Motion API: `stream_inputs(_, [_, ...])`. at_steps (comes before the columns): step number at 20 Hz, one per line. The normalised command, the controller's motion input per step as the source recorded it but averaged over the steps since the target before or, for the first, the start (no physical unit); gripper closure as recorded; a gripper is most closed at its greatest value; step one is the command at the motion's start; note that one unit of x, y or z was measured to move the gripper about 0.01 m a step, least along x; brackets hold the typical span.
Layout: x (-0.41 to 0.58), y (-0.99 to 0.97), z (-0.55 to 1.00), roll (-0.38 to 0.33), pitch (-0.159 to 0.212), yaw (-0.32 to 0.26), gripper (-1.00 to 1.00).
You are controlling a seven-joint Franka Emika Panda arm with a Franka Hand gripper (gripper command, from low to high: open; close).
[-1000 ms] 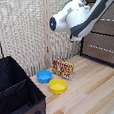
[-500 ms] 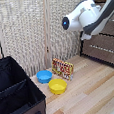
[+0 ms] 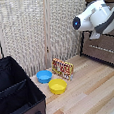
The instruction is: With caution, bring your gripper towards the upper drawer's hold. Grasp the drawer hold tightly with your gripper tool. Pull the drawer in your direction to reveal the contents of the top drawer.
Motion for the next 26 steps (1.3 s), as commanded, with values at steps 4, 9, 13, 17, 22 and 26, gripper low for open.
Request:
stream_inputs(4, [-0.009, -0.22, 0.00, 0.029, 0.000, 0.008, 1.00])
stream_inputs(9, [0.000, -0.21, 0.00, 0.037, 0.000, -0.013, 1.00])
stream_inputs(13, [-0.015, -0.02, 0.13, 0.000, 0.000, -0.058, 1.00])
stream_inputs(17, [-0.021, 0.24, 0.30, 0.000, 0.000, -0.002, 1.00])
stream_inputs(22, [-0.008, 0.92, 0.17, 0.000, 0.000, 0.000, 1.00])
stream_inputs(26, [0.000, 0.98, 0.09, 0.000, -0.006, 0.000, 1.00])
